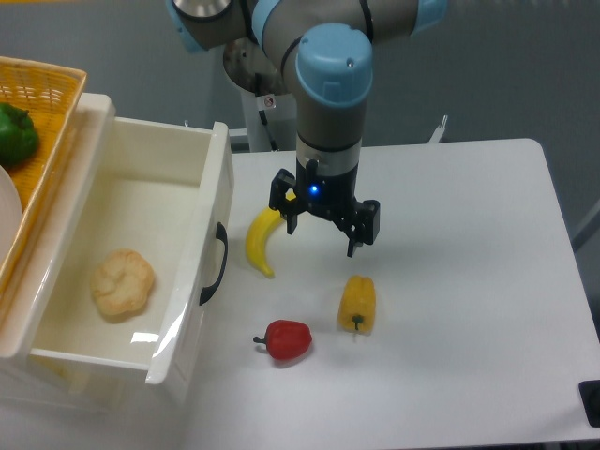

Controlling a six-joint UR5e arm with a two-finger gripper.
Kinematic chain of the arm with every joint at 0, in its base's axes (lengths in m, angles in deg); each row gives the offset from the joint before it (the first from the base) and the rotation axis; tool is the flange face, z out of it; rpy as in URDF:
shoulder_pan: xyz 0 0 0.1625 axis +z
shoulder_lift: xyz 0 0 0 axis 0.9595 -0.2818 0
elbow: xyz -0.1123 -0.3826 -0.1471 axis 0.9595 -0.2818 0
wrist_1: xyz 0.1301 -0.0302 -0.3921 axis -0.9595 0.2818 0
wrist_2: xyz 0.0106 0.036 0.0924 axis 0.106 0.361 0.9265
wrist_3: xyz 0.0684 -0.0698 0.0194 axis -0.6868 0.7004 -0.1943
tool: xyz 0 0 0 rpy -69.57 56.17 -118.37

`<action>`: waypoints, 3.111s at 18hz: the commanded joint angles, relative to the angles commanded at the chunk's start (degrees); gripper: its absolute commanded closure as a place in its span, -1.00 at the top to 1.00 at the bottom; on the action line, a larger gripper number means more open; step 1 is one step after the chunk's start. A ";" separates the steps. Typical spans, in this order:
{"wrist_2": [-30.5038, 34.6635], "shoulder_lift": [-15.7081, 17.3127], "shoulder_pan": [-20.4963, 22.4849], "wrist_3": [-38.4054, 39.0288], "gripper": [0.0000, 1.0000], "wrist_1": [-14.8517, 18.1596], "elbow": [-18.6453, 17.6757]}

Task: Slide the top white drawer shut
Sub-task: 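Move the gripper down toward the front of the open white drawer, then lower the gripper beside the drawer front near its black handle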

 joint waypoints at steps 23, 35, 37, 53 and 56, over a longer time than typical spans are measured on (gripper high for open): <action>4.40 -2.19 -1.41 4.83 1.00 -0.44 -7.56; 1.59 -8.26 -3.52 16.51 1.00 -1.67 -4.49; -0.08 -8.79 -3.52 17.23 1.00 -1.67 -3.87; -4.75 -10.11 -3.51 18.46 1.00 -1.67 -2.20; -4.75 -10.20 -3.95 18.46 1.00 -1.76 -1.85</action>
